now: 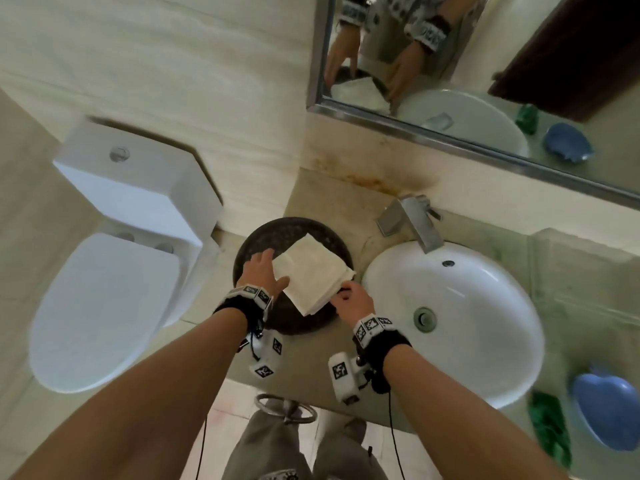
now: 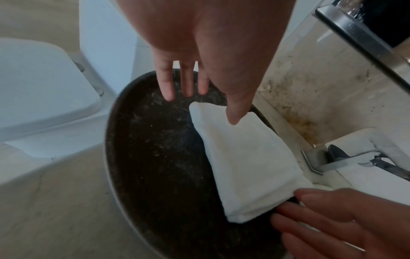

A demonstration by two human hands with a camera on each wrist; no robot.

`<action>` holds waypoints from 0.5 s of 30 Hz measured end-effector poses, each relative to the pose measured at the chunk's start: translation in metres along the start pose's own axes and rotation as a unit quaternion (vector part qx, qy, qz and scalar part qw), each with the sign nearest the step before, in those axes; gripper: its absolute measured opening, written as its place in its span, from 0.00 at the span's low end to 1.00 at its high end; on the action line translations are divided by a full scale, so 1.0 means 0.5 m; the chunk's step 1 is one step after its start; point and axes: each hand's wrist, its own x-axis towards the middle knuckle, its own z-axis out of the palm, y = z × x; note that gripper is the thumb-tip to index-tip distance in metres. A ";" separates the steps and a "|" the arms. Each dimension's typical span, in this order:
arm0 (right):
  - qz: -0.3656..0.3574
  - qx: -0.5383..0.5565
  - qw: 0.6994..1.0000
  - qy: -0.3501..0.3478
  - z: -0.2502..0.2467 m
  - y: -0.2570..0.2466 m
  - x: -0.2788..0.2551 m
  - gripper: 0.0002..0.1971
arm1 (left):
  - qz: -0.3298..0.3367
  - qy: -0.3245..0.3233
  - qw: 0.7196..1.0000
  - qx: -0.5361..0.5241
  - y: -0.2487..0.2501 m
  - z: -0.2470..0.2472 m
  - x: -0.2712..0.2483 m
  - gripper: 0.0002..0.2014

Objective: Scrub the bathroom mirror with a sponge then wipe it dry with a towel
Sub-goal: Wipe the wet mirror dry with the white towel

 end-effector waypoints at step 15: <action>0.071 0.105 0.992 0.007 0.049 -0.061 0.059 0.30 | 0.037 -0.126 0.989 0.068 0.011 0.007 0.092 0.20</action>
